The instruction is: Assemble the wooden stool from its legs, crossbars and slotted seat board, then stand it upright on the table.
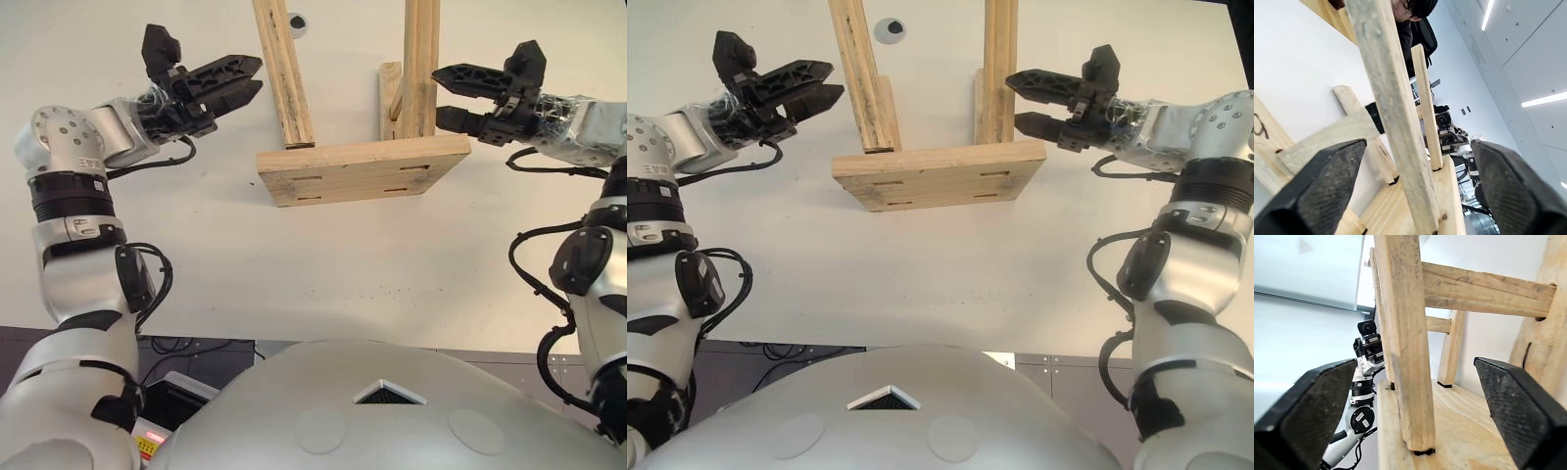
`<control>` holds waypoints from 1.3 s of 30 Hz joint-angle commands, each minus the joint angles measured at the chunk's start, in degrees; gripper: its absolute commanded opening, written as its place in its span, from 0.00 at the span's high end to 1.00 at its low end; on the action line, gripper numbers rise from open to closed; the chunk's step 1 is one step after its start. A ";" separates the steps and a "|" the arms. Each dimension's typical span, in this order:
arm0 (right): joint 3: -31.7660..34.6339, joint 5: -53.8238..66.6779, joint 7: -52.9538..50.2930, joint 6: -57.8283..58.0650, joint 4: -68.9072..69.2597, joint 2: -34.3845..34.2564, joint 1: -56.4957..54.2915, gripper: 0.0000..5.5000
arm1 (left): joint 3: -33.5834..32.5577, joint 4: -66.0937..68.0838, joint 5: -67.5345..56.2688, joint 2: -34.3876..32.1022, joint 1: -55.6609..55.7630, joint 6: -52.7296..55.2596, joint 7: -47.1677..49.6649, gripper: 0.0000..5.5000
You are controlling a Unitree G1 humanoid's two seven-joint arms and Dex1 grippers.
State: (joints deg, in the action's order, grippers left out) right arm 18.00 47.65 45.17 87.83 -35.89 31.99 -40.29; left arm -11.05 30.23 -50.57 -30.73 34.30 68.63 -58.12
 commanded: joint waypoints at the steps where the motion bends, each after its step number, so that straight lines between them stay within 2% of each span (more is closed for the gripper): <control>1: -0.64 -0.75 0.46 -0.91 1.40 -0.50 1.22 0.05 | -0.52 -1.23 0.37 1.14 -0.10 0.94 0.67 0.14; 5: -2.17 -1.24 1.69 -2.26 2.36 -0.84 1.26 0.02 | 0.11 -0.69 1.97 2.32 0.23 0.70 1.90 0.05; 13: -6.01 -2.14 3.58 -6.24 3.44 -3.59 0.48 0.02 | 1.03 2.20 5.99 5.54 2.10 -2.42 4.37 0.05; 14: -6.32 -2.22 3.75 -6.61 3.42 -3.78 0.47 0.02 | 1.11 2.76 6.48 5.83 2.40 -2.50 4.66 0.09; 19: -7.07 -2.88 4.83 -7.95 2.87 -3.97 0.07 0.19 | 1.52 2.50 6.91 6.21 2.57 -1.01 3.73 0.24; 26: -7.95 -3.67 5.21 -9.22 2.80 -4.06 0.26 0.39 | 1.46 1.77 6.86 6.69 2.97 -0.02 3.11 0.42; 37: -8.24 -4.56 6.11 -9.52 3.23 -3.96 0.85 0.74 | 1.85 -2.04 6.42 6.98 1.87 2.64 3.01 0.75; 39: -8.25 -4.63 6.21 -9.47 3.41 -3.90 1.00 0.75 | 2.15 -2.71 6.40 6.94 1.53 3.12 3.05 0.77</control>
State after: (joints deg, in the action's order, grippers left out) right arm 10.53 44.64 52.96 78.34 -32.73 27.73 -39.45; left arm -9.79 28.90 -44.88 -23.93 36.21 70.96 -55.68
